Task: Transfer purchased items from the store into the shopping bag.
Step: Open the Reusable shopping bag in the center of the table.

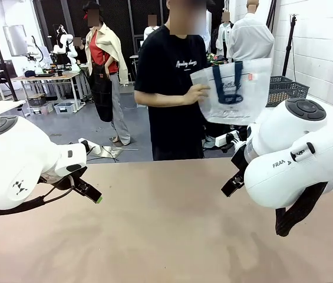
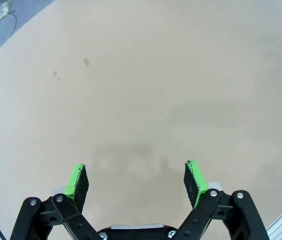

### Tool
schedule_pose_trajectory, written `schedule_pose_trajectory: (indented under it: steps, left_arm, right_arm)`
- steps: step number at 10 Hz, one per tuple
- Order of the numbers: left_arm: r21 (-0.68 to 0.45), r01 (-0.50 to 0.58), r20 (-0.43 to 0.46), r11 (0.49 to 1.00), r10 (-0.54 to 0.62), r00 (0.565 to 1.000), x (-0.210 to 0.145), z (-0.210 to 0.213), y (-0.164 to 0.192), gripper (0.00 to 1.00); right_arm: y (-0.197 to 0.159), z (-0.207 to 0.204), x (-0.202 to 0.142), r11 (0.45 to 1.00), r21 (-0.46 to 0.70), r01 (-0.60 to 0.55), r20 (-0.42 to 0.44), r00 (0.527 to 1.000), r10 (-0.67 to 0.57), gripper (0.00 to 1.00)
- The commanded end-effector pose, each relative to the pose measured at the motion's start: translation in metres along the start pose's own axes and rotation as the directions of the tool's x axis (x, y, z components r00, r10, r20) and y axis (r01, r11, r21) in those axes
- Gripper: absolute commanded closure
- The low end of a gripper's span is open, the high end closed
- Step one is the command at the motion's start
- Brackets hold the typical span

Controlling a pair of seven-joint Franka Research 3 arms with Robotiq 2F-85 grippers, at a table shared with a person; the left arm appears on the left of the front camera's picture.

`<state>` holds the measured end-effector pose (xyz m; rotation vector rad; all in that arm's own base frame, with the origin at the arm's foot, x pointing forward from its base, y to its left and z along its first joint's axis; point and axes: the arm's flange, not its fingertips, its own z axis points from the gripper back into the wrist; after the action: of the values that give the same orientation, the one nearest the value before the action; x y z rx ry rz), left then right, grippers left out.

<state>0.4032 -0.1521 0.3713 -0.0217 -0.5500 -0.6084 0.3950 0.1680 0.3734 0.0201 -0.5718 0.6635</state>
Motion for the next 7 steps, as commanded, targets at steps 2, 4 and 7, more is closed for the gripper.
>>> schedule_pose_trajectory:
  steps: [2, 4, 7]
  left_arm:
    - [0.001, -0.002, 0.0, 1.0, 0.002, 1.0, -0.0003, 0.0001, 0.001, 0.0]
    - [0.001, -0.002, 0.0, 1.0, 0.002, 1.0, -0.0003, 0.0001, 0.001, 0.0]
    - [0.001, -0.002, 0.0, 1.0, 0.002, 1.0, -0.0003, 0.0001, 0.001, 0.0]
  right_arm:
    - [-0.0001, 0.0, 0.0, 1.0, 0.0, 0.0, 0.0, 1.0, 0.0, 0.0]
    - [-0.0001, 0.0, 0.0, 1.0, 0.0, 0.0, 0.0, 1.0, 0.0, 0.0]
    - [-0.0001, 0.0, 0.0, 1.0, 0.0, 0.0, 0.0, 1.0, 0.0, 0.0]
